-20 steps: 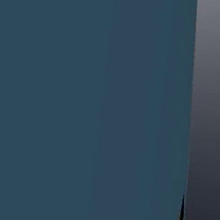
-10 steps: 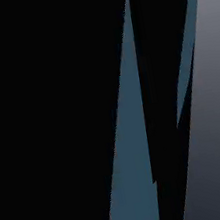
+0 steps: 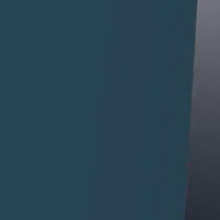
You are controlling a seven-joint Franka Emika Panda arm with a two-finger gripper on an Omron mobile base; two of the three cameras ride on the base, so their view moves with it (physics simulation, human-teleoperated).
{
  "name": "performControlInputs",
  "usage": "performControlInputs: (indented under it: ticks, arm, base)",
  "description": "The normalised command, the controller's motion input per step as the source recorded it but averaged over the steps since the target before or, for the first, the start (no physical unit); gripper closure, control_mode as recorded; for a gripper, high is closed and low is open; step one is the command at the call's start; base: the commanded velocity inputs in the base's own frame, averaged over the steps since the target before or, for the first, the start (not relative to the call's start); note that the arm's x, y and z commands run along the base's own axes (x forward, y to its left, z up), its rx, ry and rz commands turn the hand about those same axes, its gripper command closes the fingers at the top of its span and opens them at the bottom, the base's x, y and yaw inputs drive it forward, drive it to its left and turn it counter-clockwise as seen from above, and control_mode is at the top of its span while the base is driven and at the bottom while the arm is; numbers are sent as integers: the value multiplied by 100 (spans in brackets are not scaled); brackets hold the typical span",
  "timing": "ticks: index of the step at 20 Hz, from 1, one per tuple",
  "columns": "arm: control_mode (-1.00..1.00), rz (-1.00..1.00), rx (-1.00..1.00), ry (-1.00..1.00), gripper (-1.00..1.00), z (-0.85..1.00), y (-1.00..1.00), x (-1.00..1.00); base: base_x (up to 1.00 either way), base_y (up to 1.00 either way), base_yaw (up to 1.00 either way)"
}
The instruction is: Pick the carrot from the counter and place it in the microwave. Then turn on the microwave.
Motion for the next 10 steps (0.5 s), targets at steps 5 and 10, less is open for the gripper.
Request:
performControlInputs:
  ticks: [5,10]
  arm:
    - [-100,0,0,0,-100,30,0,-53]
    - [-100,0,0,0,-100,28,0,-62]
  base:
    - [0,0,0]
    - [0,0,0]
